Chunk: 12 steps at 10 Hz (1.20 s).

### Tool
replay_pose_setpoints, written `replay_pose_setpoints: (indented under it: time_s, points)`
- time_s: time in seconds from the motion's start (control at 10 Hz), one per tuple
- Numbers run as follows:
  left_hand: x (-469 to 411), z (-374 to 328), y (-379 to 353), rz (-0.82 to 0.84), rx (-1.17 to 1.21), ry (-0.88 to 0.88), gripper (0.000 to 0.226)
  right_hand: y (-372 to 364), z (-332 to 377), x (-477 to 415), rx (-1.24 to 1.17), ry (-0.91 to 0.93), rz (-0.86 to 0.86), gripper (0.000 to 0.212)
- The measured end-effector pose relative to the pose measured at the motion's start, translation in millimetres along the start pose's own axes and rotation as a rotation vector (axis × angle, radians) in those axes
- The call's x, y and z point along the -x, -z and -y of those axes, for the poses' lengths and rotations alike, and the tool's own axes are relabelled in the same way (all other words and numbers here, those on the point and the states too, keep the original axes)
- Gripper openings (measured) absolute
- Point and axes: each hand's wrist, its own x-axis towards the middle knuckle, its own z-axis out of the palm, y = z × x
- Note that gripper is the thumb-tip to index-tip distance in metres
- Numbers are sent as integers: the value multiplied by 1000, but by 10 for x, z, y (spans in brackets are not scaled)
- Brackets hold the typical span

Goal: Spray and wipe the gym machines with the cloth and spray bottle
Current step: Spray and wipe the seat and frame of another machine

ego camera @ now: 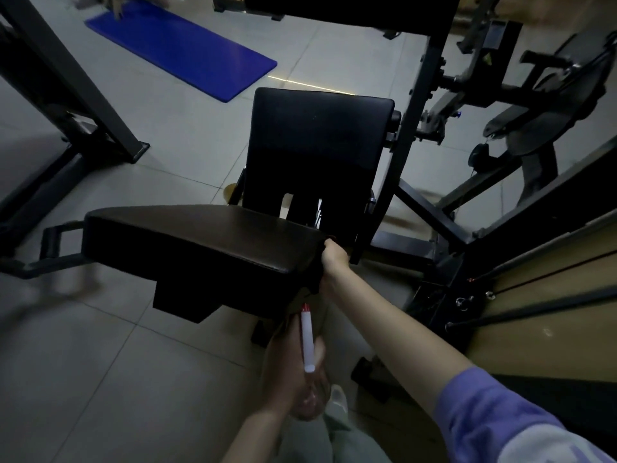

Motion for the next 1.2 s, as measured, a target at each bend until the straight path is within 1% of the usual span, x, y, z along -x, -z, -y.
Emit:
replay_pose_setpoints:
  time_s: [0.1,0.2,0.3,0.4,0.5,0.6,0.7,0.8,0.9,1.0,1.1,1.2]
  points:
    - [-98,59,-74,62,-33,-10,42,31,16,-153,3,-4,34,37]
    - [-235,140,-206,-31,-55,-20,48,58,-18,-288,15,27,60,34]
    - [-364,202,-373,-25,-9,-40,46,104,-13,-507,5,26,59,32]
    - [-508,191,-373,126,-73,-5,46,168,-51,-715,20,2,114,24]
    - [-676,291,-539,136,-99,12,46,196,-38,-910,16,-14,141,21]
    - [-754,451,-805,1,-79,-42,50,178,-35,-1064,53,4,148,29]
    - [-844,421,-913,-21,-80,26,42,158,-58,-1219,70,14,132,26]
    - [-946,484,-994,-51,-69,1,45,151,-56,-1335,100,43,113,31]
    - [-1028,525,-1032,27,-149,-54,48,142,-44,-1458,195,71,100,40]
    - [-1074,598,-1099,6,-114,-46,55,132,-48,-1608,251,67,92,45]
    - [-1177,657,-1179,-39,-105,-110,49,122,-111,-1743,266,89,80,48]
    - [-1261,691,-1199,-31,-80,-138,49,103,-168,-1822,258,116,63,48]
